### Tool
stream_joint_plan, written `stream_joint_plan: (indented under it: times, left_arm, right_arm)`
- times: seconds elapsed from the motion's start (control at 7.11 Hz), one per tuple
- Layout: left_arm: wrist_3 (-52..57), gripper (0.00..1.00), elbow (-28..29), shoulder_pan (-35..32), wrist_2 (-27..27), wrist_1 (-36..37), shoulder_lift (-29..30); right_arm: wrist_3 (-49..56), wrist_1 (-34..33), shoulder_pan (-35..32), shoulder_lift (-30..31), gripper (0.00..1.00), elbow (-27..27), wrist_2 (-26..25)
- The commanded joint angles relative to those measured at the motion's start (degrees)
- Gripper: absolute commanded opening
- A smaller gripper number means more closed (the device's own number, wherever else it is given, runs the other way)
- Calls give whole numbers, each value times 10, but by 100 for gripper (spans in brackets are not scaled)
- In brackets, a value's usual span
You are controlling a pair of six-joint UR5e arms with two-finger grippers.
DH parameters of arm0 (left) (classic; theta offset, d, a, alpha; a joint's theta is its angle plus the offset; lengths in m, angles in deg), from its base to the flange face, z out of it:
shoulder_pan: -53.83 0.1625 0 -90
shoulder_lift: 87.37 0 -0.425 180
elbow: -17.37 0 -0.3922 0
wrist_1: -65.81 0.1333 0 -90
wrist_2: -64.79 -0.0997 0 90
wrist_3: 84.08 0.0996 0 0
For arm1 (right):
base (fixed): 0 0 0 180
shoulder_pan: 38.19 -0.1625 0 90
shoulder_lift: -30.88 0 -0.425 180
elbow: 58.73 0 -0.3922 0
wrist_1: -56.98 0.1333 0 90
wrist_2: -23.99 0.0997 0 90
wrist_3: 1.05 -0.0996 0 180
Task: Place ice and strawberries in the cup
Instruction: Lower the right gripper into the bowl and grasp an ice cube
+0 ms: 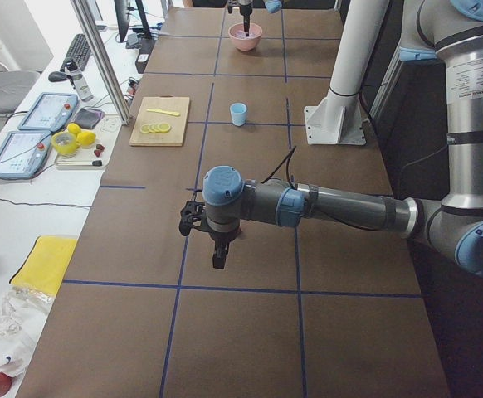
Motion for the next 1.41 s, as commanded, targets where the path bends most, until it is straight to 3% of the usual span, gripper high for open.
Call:
stream_joint_plan:
  times: [0.0,0.84,0.98,1.27]
  left_arm:
    - [0,100,0,0,1,0,0]
    - [0,100,2,0,1,0,0]
    - [0,100,3,0,1,0,0]
    - [0,100,3,0,1,0,0]
  right_arm:
    - [0,2,1,-2,85,-7,0]
    - [0,3,10,-6,77,-16,0]
    - [-1,3,13,-6,71,-17,0]
    - [0,4,13,-6,32,-17,0]
